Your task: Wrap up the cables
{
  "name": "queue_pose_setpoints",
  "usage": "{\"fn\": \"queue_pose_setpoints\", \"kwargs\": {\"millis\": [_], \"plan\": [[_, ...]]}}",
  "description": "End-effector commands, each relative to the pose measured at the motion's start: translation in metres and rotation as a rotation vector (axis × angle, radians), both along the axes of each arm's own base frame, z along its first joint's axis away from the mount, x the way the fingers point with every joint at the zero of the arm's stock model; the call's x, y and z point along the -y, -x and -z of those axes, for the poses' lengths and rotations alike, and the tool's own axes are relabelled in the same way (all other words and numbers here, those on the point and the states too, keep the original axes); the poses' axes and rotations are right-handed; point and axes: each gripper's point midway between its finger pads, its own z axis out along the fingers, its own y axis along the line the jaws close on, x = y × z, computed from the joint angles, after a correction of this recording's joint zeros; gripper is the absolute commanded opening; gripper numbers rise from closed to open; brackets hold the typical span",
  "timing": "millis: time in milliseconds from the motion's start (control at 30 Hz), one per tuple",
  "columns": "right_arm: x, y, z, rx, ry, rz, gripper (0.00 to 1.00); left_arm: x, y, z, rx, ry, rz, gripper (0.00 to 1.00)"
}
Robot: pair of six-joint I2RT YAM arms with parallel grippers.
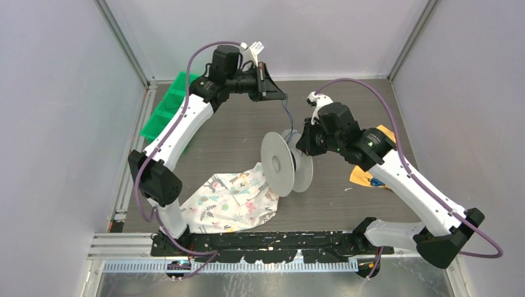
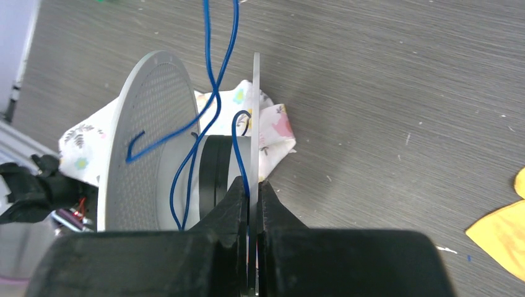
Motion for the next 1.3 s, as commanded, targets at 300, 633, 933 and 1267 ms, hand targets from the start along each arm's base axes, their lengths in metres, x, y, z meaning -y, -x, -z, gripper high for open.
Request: {"fn": "queue_pose_setpoints", "kwargs": {"millis": [300,633,933,1267], "plan": [[0.024,0.020,-0.072,0.140,-0.086,0.029,0.01,-0.031,-0.002,0.067,0.132,-0.205,0.120,0.01],[0.036,0.014,-0.145,0.229,-0.164,0.134,0.01,-0.033,0.023,0.104,0.082,-0.219,0.265,0.01],[0.089,-0.015,-0.169,0.346,-0.195,0.482,0.00,-0.040,0.046,0.117,0.060,-0.214,0.331,0.01],[0.111,-0.048,-0.165,0.418,-0.280,0.736,0.01,-0.020,0.054,0.119,-0.085,-0.083,0.175,0.00]]}}
